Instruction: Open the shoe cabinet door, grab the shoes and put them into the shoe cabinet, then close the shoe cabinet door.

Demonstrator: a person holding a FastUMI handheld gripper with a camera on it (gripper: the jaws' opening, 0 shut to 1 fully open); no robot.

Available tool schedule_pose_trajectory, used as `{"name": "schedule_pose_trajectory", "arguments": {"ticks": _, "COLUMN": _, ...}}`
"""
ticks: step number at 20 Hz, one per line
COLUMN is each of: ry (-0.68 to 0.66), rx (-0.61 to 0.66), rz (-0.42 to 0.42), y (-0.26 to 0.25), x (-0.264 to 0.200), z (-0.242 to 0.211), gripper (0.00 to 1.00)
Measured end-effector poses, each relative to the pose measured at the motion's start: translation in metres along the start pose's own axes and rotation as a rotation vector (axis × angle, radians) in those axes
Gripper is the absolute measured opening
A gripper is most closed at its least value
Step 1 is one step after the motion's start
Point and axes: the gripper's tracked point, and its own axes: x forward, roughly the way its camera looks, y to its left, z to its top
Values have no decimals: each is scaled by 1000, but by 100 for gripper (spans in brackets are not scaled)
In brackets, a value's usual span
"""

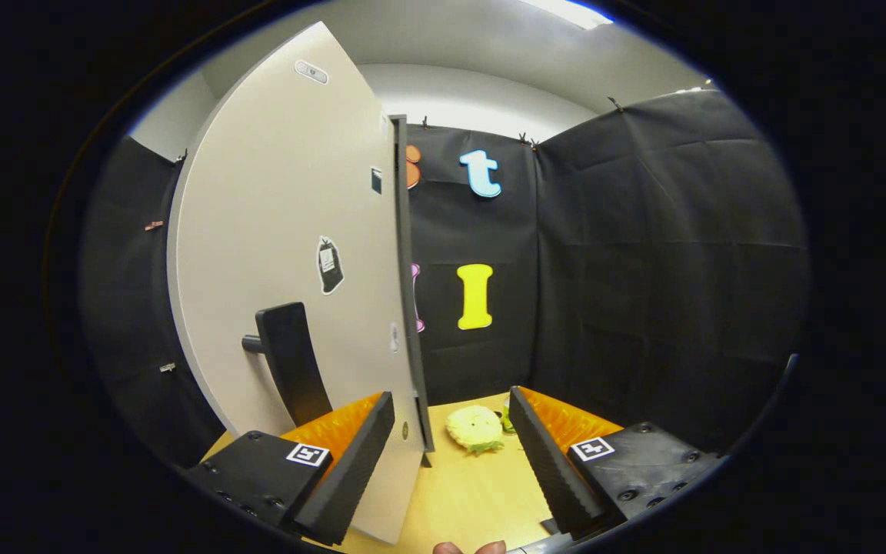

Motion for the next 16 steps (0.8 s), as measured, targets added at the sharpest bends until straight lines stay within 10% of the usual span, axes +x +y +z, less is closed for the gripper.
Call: {"name": "schedule_pose_trajectory", "arguments": {"ticks": 16, "ry": 43, "rx": -17, "rz": 252, "y": 211, "x": 46, "z": -19, "gripper": 98}}
